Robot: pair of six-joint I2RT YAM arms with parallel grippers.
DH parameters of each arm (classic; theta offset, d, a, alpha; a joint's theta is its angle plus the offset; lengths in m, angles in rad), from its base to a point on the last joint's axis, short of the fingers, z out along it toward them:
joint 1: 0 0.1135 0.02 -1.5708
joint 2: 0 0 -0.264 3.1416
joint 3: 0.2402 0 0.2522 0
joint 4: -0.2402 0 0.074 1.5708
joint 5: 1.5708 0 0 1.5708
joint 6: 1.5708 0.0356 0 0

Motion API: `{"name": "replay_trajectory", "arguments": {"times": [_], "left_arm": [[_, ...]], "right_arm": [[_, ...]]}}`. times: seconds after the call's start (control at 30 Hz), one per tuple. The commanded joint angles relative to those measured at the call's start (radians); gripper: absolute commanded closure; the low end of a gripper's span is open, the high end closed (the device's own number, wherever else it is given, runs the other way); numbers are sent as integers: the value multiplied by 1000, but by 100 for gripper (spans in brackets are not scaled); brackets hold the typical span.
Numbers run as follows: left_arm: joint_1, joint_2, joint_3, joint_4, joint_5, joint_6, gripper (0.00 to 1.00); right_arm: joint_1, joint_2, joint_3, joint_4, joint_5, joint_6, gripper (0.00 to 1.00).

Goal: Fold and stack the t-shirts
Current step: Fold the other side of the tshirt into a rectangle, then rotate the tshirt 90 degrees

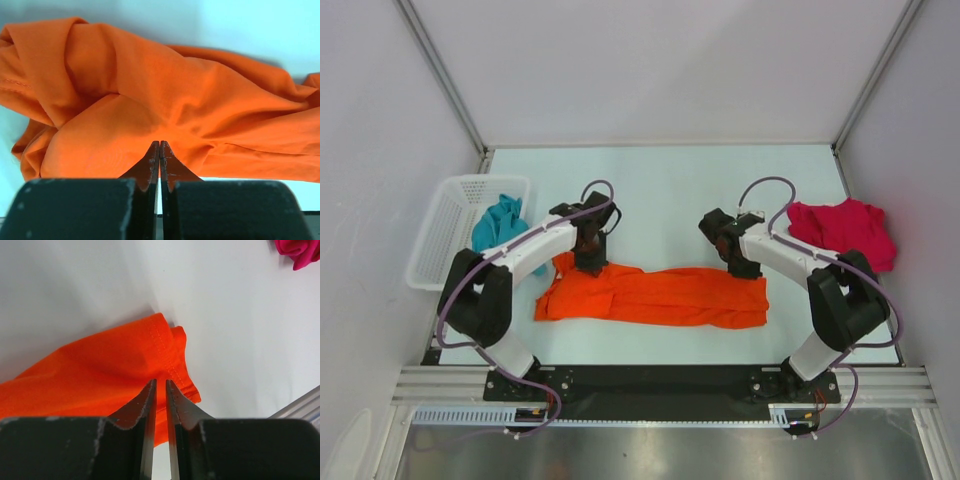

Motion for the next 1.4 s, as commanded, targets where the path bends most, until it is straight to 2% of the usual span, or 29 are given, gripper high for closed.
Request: {"name": "replay_trajectory", "arguments": {"times": [0.0, 0.13, 0.27, 0.43, 0.63, 0.73, 0.9, 1.07, 1.2, 1.37], "left_arm": [[-5, -68, -74, 20, 19, 11, 98], [-5, -71, -125, 45, 36, 9, 98], [-5, -66, -111, 48, 38, 8, 98], [1, -91, -82, 20, -1, -3, 98], [15, -124, -124, -1, -80, -79, 97], [33, -212, -201, -3, -97, -180, 96], [36, -256, -287, -11, -107, -234, 95], [58, -231, -352, 49, -61, -259, 95], [117, -180, -430, 167, 48, -282, 95], [177, -68, -378, 222, 79, -267, 95]], "right_arm": [[27, -25, -13, -24, -10, 18, 82], [41, -57, -70, -10, -52, 49, 80], [41, -18, -54, 7, -54, 29, 74], [50, 68, 54, 33, -36, -20, 74], [68, 177, 224, 34, -20, -73, 74], [70, 234, 296, 50, -40, -107, 74], [70, 256, 325, 66, -48, -132, 74], [61, 225, 327, 68, -48, -144, 74], [41, 165, 324, 60, -47, -158, 74], [4, 67, 305, 51, -42, -175, 74]]}}
